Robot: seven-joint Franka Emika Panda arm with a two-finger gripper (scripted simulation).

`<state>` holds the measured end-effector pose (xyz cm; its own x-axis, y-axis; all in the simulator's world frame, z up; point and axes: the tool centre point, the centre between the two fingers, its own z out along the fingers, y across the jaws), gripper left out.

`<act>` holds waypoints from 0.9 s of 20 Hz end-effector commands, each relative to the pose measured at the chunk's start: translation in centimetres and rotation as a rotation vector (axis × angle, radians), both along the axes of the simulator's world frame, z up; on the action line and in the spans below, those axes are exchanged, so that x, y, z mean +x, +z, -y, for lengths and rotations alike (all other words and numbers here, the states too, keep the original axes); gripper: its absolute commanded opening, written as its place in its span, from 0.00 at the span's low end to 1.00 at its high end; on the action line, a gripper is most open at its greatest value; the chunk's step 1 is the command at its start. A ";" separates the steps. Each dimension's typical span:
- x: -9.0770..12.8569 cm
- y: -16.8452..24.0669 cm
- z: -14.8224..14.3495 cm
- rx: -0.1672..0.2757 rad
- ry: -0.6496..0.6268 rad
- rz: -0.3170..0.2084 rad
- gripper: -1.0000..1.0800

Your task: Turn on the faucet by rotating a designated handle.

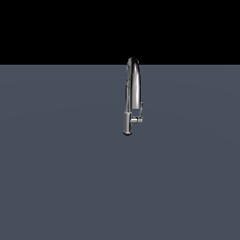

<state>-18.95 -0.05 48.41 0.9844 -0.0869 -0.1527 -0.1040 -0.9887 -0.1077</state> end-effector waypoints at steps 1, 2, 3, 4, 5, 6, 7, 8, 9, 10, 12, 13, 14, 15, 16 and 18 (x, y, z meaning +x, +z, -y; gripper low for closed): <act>1.5 -0.4 0.1 0.030 -0.033 -0.032 0.00; 2.0 -0.5 0.2 0.042 -0.046 -0.045 0.00; 2.6 -0.7 0.2 0.054 -0.059 -0.058 0.00; 3.2 -0.9 0.3 0.066 -0.072 -0.071 0.00; 3.8 -1.1 0.4 0.078 -0.085 -0.084 0.00; 4.4 -1.3 0.4 0.091 -0.099 -0.097 0.00; 4.9 -1.5 0.5 0.103 -0.112 -0.111 0.00; 5.5 -1.7 0.6 0.116 -0.125 -0.124 0.00; 6.1 -1.9 0.7 0.128 -0.139 -0.137 0.00; 6.7 -2.1 0.8 0.141 -0.152 -0.151 0.00; 7.8 -2.6 1.0 0.166 -0.179 -0.178 0.00; 8.4 -2.9 1.1 0.179 -0.193 -0.191 0.00; 8.9 -3.1 1.3 0.192 -0.207 -0.205 0.00; 9.5 -3.4 1.4 0.205 -0.220 -0.218 0.00; 10.1 -3.7 1.5 0.218 -0.234 -0.232 0.00; 11.1 -4.3 1.8 0.244 -0.261 -0.259 0.00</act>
